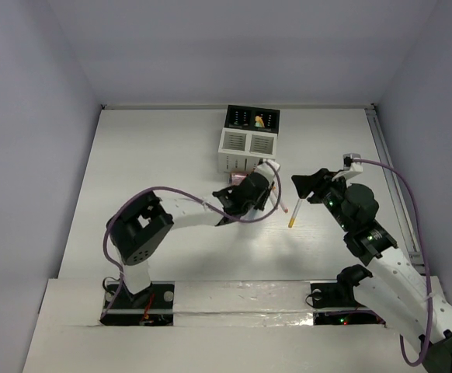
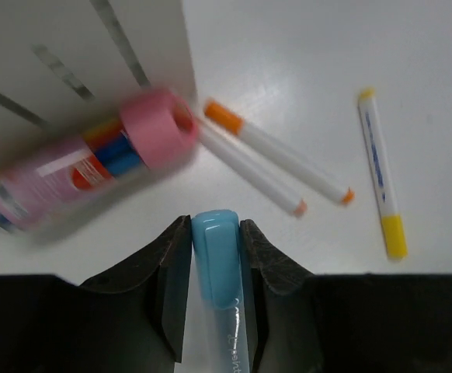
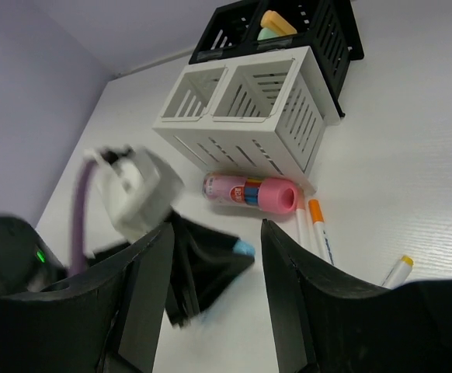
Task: Sort the stationery into containers
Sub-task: Pick up the pen from the center of the board, then place the pen in the storage box.
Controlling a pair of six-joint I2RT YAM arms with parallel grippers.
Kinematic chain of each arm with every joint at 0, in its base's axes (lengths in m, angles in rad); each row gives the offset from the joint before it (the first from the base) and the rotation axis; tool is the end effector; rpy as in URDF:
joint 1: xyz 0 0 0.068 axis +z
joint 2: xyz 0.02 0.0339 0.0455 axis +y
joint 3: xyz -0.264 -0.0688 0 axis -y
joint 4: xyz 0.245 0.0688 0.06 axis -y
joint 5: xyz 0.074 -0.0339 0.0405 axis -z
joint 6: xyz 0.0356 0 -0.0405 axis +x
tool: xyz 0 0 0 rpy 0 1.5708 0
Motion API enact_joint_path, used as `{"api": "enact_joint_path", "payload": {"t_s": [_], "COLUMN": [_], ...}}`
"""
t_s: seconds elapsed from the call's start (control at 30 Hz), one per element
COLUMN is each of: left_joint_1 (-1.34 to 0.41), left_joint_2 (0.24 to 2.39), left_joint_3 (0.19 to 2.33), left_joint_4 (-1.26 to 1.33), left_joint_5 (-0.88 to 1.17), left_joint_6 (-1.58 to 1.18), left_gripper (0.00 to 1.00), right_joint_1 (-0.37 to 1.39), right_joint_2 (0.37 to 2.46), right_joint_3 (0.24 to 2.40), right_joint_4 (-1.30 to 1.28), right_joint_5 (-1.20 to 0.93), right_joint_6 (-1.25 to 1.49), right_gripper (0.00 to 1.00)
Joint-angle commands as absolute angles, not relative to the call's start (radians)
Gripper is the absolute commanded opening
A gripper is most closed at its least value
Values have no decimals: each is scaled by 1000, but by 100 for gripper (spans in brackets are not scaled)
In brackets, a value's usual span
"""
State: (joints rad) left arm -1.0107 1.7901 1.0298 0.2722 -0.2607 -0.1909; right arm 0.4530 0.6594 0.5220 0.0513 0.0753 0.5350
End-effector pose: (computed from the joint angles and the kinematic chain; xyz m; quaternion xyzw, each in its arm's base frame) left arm 0.2161 -0.3273 0.1950 0.2772 0.8060 -0.1969 0.4844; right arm 0.1552 0.0726 0.2917 0.0556 0.7347 0.2959 0.6079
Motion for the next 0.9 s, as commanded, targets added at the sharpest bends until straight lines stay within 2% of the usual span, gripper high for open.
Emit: {"api": "enact_joint_path", "payload": {"t_s": [0.0, 0.2, 0.53, 0.87], "left_joint_1": [-930, -784, -670, -652], "left_joint_2": [1706, 1804, 2276, 2448], "left_joint_3": [1164, 1463, 2124, 2292], "left_joint_4": [325, 390, 337, 538], "left_joint_5": [-287, -206, -206, -262], "left_joint_6": [-152, -141, -143, -143], "left_gripper": [0, 0, 0, 0], "right_joint_1": [457, 457, 457, 457], "right_joint_2": [650, 655, 721, 727], "right_joint_3": [523, 522, 519, 499], "right_joint_4": [71, 78, 121, 169], "right_joint_5": [92, 86, 12, -38], "right_joint_6": [528, 531, 541, 545], "right_gripper": [55, 55, 55, 55]}}
